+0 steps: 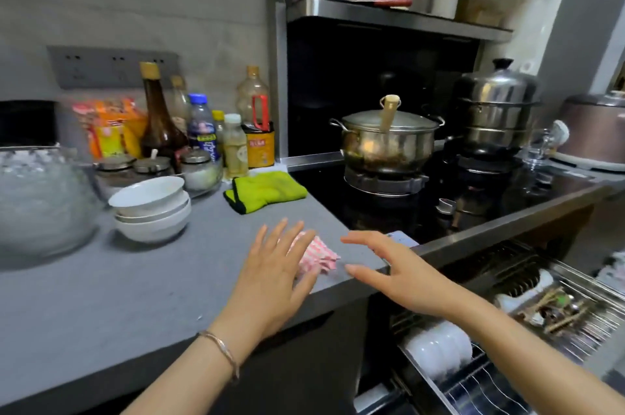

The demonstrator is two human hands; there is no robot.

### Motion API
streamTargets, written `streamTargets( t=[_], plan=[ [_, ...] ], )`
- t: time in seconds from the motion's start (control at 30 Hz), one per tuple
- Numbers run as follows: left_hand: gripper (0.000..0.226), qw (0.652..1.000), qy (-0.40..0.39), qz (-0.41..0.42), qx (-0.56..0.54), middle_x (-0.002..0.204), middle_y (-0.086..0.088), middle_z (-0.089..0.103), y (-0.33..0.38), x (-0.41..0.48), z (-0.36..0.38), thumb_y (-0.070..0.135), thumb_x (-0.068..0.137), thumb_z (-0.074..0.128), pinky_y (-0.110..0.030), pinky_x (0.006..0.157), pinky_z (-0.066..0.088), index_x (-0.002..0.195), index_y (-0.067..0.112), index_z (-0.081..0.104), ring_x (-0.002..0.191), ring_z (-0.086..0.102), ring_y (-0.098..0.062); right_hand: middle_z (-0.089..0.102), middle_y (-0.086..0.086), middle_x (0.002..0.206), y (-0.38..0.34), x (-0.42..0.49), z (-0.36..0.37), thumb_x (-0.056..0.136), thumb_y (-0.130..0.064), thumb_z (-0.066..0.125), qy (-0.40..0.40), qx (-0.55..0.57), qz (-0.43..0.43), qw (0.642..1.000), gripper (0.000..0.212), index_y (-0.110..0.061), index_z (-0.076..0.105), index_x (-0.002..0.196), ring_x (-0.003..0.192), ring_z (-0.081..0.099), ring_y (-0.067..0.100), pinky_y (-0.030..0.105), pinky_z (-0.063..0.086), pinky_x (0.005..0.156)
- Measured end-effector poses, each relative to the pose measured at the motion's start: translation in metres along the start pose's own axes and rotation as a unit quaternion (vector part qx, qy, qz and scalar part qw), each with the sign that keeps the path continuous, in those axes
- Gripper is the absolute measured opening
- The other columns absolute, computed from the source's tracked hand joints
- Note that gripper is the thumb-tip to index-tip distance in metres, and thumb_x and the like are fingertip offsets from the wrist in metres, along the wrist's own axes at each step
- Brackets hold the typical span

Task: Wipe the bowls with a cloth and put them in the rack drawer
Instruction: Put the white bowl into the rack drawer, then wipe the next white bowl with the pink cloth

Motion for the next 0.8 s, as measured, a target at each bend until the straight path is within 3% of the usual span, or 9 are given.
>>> streamTargets(
  t=[0.1,0.17,0.23,0.37,0.47,0.57,0.63,0.7,0.8],
  plan=[
    [0.068,0.998,-0.026,-0.051,-0.028,0.143,-0.002,0.049,-0.029,-0.014,-0.006,0.057,0.088,0.019,-0.036,0.115,0.010,0.137,0.021,0.051,0.138,0.039,-0.027,0.041,-0.027,0.136,-0.012,0.017,0.024,0.091,-0.043,0.058,-0.038,-0.035,-0.011,0.999,0.046,-0.036,0.044,0.135,0.120,0.036,-0.017,-0.005,0.022,0.094],
    [0.083,0.994,-0.025,-0.074,-0.070,0.152,0.005,0.036,-0.042,-0.017,-0.008,0.065,0.079,0.003,-0.032,0.118,0.001,0.143,0.027,0.040,0.146,0.021,-0.020,0.041,-0.020,0.136,-0.013,0.028,0.033,0.093,-0.040,0.057,-0.059,-0.079,-0.012,0.995,0.045,-0.032,0.046,0.135,0.125,0.037,-0.007,0.002,0.023,0.098],
    [0.088,0.991,-0.045,-0.082,-0.100,0.153,0.009,0.034,-0.046,-0.019,-0.008,0.067,0.074,-0.001,-0.030,0.118,0.003,0.144,0.031,0.037,0.146,0.018,-0.016,0.044,-0.016,0.137,-0.005,0.038,0.035,0.095,-0.038,0.055,-0.062,-0.101,0.007,0.993,0.040,-0.029,0.049,0.134,0.128,0.040,0.000,0.012,0.026,0.102],
    [0.054,0.987,-0.064,-0.091,-0.113,0.148,0.011,0.038,-0.048,-0.018,-0.008,0.055,0.096,0.026,-0.025,0.114,0.014,0.143,0.030,0.036,0.139,0.027,-0.013,0.054,-0.009,0.135,0.020,0.054,0.025,0.097,-0.034,0.052,-0.020,-0.073,0.074,0.994,0.033,-0.026,0.056,0.129,0.125,0.047,0.008,0.023,0.035,0.100],
    [0.050,0.984,-0.076,-0.116,-0.113,0.151,0.003,0.036,-0.055,0.000,0.001,0.043,0.101,0.035,-0.026,0.111,0.018,0.146,0.022,0.032,0.138,0.029,-0.017,0.054,-0.007,0.134,0.022,0.066,0.028,0.097,-0.034,0.052,-0.016,-0.056,0.088,0.994,0.034,-0.023,0.056,0.129,0.125,0.047,0.011,0.026,0.037,0.101],
    [0.053,0.973,-0.140,-0.156,-0.095,0.152,-0.006,0.035,-0.071,0.019,0.026,0.042,0.101,0.034,-0.029,0.111,0.021,0.147,0.016,0.032,0.139,0.029,-0.022,0.048,-0.005,0.142,0.012,0.082,0.038,0.098,-0.030,0.051,-0.033,-0.042,0.070,0.996,0.040,-0.018,0.050,0.136,0.130,0.043,0.010,0.010,0.029,0.091],
    [0.048,0.967,-0.169,-0.173,-0.086,0.144,-0.011,0.043,-0.080,0.026,0.038,0.042,0.100,0.034,-0.031,0.107,0.026,0.138,0.014,0.044,0.133,0.033,-0.027,0.043,-0.003,0.146,0.008,0.094,0.046,0.100,-0.026,0.048,-0.054,-0.048,0.065,0.995,0.043,-0.016,0.044,0.141,0.133,0.040,0.011,0.003,0.023,0.083],
    [0.040,0.964,-0.169,-0.183,-0.096,0.132,-0.011,0.050,-0.084,0.030,0.043,0.043,0.099,0.037,-0.033,0.101,0.031,0.122,0.014,0.054,0.125,0.038,-0.029,0.040,0.000,0.149,0.007,0.104,0.054,0.102,-0.023,0.045,-0.078,-0.052,0.072,0.993,0.044,-0.015,0.039,0.145,0.134,0.039,0.014,0.006,0.025,0.088],
    [0.026,0.960,-0.132,-0.196,-0.151,0.117,-0.007,0.059,-0.088,0.034,0.042,0.037,0.095,0.047,-0.033,0.092,0.037,0.110,0.017,0.056,0.115,0.044,-0.028,0.041,0.006,0.148,0.012,0.117,0.064,0.101,-0.021,0.043,-0.088,-0.075,0.086,0.990,0.043,-0.014,0.040,0.144,0.134,0.041,0.018,0.021,0.026,0.106]
  ],
)
Point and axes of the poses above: each hand's wrist, its own x-axis towards the middle knuckle, its own z-axis out of the palm, y = z × x, the point moved 9 cm from there along x, towards the middle knuckle
